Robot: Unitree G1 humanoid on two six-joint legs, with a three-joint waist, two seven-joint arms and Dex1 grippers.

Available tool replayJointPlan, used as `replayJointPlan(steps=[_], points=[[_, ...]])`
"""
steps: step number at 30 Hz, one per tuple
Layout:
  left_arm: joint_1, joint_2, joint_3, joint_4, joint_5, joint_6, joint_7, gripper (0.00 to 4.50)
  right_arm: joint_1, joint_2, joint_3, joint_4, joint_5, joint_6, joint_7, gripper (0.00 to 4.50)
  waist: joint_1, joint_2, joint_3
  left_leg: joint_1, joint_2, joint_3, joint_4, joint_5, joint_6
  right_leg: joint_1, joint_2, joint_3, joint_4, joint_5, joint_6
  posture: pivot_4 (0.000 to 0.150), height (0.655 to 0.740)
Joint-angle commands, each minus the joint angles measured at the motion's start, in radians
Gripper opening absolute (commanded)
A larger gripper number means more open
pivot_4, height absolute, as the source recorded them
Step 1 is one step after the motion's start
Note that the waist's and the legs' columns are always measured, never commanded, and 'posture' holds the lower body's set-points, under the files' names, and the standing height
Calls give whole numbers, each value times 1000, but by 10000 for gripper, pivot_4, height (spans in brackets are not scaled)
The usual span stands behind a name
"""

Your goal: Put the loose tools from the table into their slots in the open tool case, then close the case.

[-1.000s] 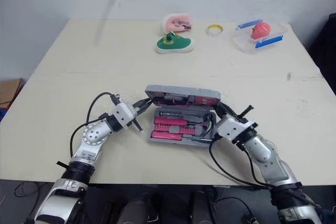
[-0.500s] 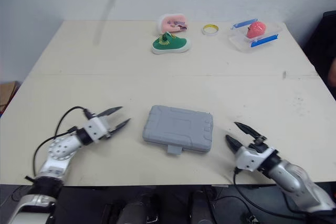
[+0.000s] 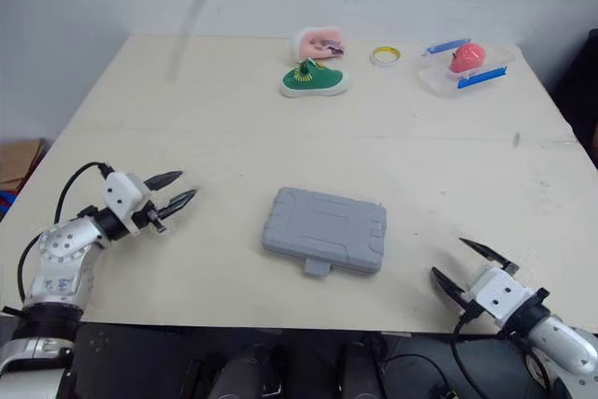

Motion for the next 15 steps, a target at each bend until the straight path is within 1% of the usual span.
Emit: replayJointPlan(steps=[1, 2, 4, 5, 8, 10, 15], points=[[-140, -43, -76, 2, 35, 64, -33, 3518, 7, -26, 65, -202, 98, 161, 125, 19295, 2, -1, 0, -1, 0, -1, 1, 0, 1, 0, 0, -1, 0, 0, 0, 1500, 7400], [-187, -66, -101, 37, 55, 75, -41, 1, -10, -18, 95, -225, 86, 199, 133, 14158, 4, -1, 0, -1, 0, 0, 1, 0, 1, 0, 0, 0, 1, 0, 0, 1500, 7400], [-249, -99, -133, 89, 76, 87, -57, 0, -34, 0, 129, -257, 71, 256, 150, 6187, 6, -1, -1, -2, -1, 1, 2, 0, 2, -1, 0, 0, 0, 0, 0, 1500, 7400], [-285, -122, -151, 124, 81, 101, -74, 0, -52, 9, 150, -267, 65, 287, 156, 473, 6, -1, -1, -3, -1, 2, 2, 0, 2, -2, 0, 0, 0, 0, 0, 1500, 7400], [-401, -205, -203, 270, 133, 71, -95, 0, -103, 28, 207, -268, 19, 369, 177, 473, 10, -2, 0, -4, -1, 2, 3, 0, 2, -4, 2, -4, 0, 0, 0, 1500, 7400], [-466, -255, -234, 366, 165, 63, -118, 0, -138, 48, 232, -250, -10, 390, 188, 473, 16, -3, 1, -6, -1, 3, 6, 1, 3, -5, 2, -8, 2, 0, 1, 1500, 7400], [-566, -337, -253, 559, 219, -35, -107, 0, -207, 88, 245, -211, -69, 412, 199, 473, 13, -5, 2, -6, 0, 3, 9, 0, 4, -4, 2, -8, 2, 1, 1, 1500, 7400]])
